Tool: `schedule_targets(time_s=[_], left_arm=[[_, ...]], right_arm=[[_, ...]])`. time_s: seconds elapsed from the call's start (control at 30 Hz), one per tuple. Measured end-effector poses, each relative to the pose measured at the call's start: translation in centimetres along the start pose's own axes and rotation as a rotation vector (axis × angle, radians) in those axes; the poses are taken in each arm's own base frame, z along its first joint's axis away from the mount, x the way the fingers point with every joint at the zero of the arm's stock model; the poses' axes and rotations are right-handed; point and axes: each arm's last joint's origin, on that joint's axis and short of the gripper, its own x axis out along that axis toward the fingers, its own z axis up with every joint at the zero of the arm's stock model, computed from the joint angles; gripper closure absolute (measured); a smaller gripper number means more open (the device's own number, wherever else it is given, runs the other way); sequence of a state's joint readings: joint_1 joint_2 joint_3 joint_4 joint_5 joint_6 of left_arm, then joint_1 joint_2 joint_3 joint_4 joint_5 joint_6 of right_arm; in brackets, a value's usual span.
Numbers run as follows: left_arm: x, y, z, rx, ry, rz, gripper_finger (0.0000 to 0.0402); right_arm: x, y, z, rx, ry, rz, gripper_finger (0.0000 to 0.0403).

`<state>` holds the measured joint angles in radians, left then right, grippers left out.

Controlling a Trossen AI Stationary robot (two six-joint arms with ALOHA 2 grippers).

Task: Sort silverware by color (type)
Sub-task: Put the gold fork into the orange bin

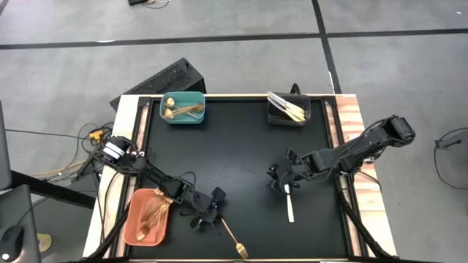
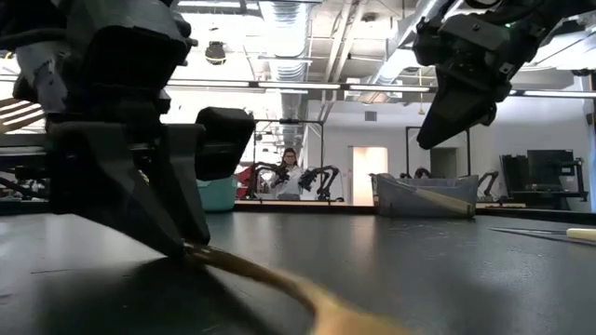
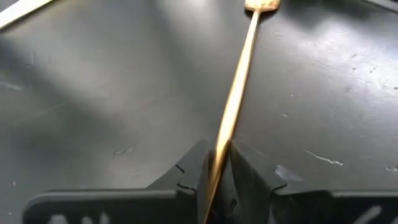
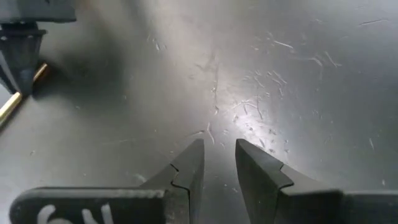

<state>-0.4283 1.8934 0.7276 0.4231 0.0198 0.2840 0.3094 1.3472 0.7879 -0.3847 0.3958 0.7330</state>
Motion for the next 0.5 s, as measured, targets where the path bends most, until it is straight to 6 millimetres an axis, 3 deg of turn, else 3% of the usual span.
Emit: schedule_targets(time_s=[0.17,0.33,0.5], left_arm=[[-0.1,0.7,-0.2,-0.024,0.016,0.064,0.0392],[-0.7,1.5,0.1,-0.111,0.022,0.167,0.0398],[-2.8,2.3,1.0,-0.214,0.037,0.355,0.04]], right_arm=[[0.1,-0.2,0.3,0.008,-0.008,-0.006,0.0285],[0.3,-0.6,0.6,0.021,-0.039,-0.039,0.0285],[0.2,-0.4,0.9,0.041,-0.092,-0.05,0.0285]])
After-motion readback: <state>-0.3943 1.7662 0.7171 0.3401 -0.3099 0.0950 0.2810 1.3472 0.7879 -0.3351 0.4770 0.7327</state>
